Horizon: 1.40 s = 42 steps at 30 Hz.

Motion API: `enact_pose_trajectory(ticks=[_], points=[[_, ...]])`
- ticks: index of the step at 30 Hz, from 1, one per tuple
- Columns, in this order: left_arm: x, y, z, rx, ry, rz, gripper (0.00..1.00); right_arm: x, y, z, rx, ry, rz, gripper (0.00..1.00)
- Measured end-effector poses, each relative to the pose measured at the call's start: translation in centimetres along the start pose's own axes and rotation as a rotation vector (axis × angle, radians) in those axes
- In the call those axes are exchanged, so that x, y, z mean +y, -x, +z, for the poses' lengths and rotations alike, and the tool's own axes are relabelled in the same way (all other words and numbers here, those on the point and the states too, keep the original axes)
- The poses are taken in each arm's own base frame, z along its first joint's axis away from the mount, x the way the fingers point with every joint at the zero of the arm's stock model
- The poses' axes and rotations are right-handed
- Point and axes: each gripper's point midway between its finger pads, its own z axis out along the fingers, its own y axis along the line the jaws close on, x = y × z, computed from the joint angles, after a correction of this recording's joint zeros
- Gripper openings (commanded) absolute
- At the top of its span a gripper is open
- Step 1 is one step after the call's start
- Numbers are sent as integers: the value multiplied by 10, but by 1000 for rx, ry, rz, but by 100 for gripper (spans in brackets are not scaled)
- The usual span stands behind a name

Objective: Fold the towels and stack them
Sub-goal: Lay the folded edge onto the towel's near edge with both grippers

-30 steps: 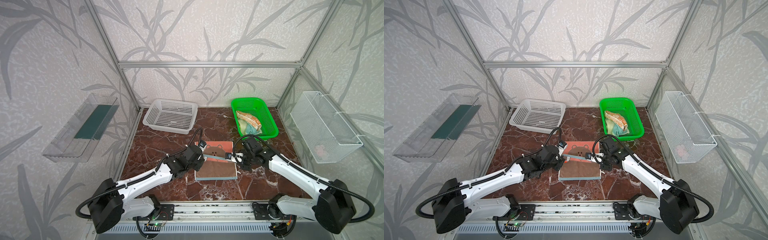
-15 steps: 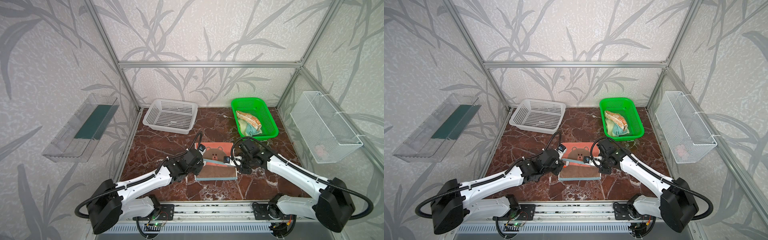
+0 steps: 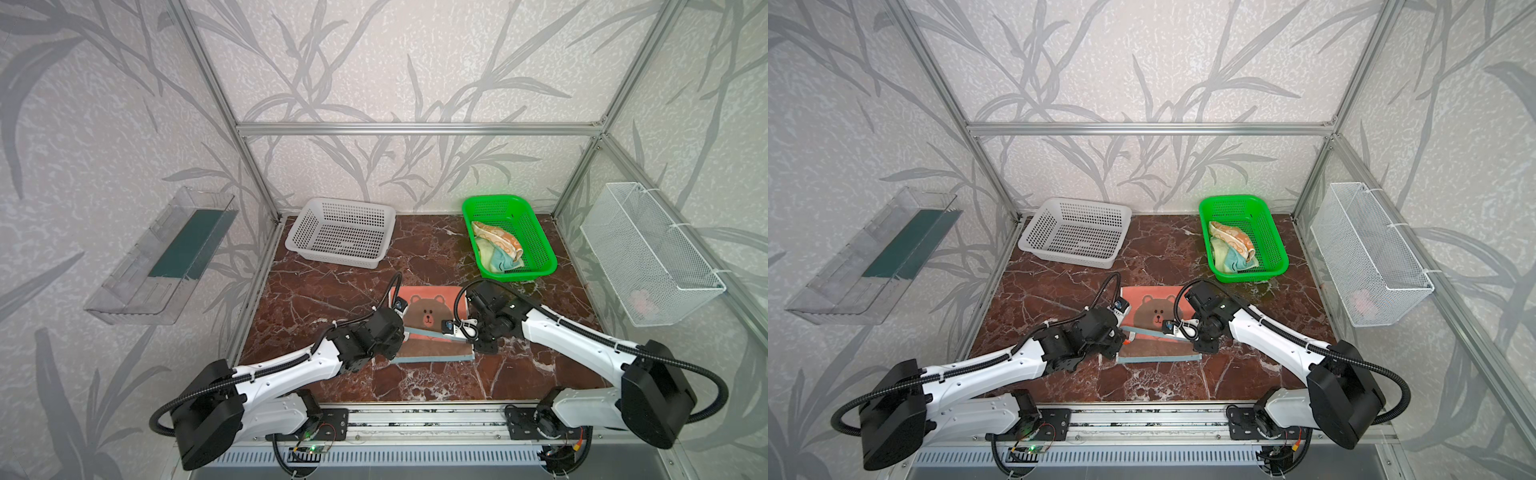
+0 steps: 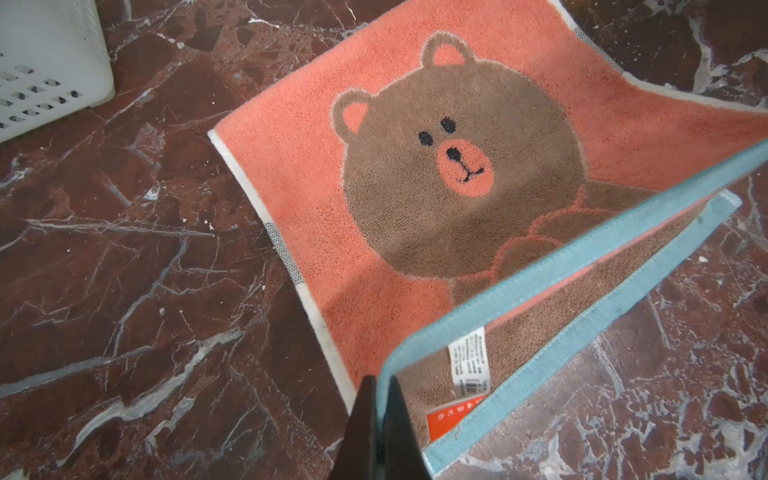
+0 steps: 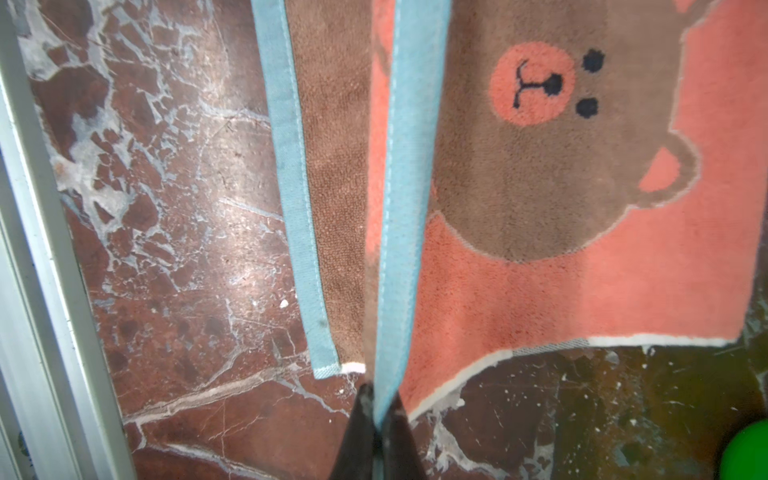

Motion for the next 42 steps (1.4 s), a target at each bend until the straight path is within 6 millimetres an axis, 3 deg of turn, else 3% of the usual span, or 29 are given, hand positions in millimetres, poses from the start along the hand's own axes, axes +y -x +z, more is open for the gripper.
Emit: enact_pose_trajectory(ticks=[16,24,27,42], points=[[-14,-22,18,98,-59,0,3,9,-9,23,68,76,13,9],[-22,-28,16,119,-101,-12,28,12,-12,28,91,95,15,14],[-24,-30,12,122,-112,-15,32,14,-15,30,108,104,16,16],[-26,-26,-3,98,-131,-24,34,32,-23,30,185,138,6,27]])
